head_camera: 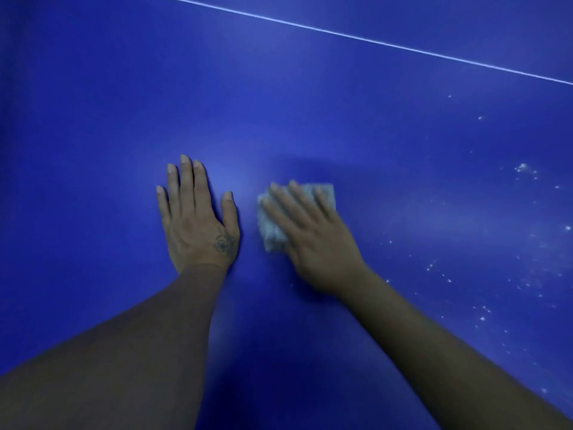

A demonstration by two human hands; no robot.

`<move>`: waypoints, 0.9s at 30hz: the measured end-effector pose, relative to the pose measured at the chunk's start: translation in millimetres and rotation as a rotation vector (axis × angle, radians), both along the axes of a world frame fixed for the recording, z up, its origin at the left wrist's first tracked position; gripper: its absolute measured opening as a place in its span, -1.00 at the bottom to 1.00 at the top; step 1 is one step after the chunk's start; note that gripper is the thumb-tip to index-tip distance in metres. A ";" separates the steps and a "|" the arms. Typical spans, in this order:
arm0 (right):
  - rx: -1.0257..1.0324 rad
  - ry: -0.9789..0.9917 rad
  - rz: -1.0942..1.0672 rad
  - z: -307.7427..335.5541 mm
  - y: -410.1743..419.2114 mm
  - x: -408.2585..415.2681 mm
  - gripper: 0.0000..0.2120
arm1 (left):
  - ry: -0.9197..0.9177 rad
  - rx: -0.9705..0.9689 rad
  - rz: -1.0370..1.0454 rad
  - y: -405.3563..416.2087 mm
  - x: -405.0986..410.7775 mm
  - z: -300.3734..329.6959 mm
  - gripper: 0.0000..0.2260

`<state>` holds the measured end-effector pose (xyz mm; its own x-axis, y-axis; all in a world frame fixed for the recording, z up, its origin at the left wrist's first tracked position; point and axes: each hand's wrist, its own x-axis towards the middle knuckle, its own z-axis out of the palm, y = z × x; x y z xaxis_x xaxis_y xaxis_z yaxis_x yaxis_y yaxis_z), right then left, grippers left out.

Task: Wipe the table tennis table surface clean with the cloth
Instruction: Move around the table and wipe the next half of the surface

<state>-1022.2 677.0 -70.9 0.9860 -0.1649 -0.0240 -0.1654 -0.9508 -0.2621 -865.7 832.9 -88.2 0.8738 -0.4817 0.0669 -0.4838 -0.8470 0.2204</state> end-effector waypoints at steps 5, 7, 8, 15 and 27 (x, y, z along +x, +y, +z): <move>-0.089 -0.044 -0.259 -6.0 -96.7 36.7 -0.41 | 0.020 0.009 -0.003 -1.0 -1.9 2.4 -0.39; -0.112 -0.029 -0.397 -6.0 -112.7 22.0 -0.42 | 0.023 0.011 0.003 -1.3 -2.0 1.4 -0.37; -0.107 -0.028 -0.455 -5.6 -112.1 10.0 -0.41 | 0.023 0.008 0.005 -1.2 -1.9 1.4 -0.37; -0.001 0.005 -0.633 -1.0 3.3 -96.6 -0.40 | 0.049 0.004 -0.016 2.2 -0.9 4.8 -0.34; 0.002 -0.066 -0.691 -10.0 -14.0 -79.1 -0.40 | 0.028 0.109 -0.181 88.3 -48.0 13.7 -0.37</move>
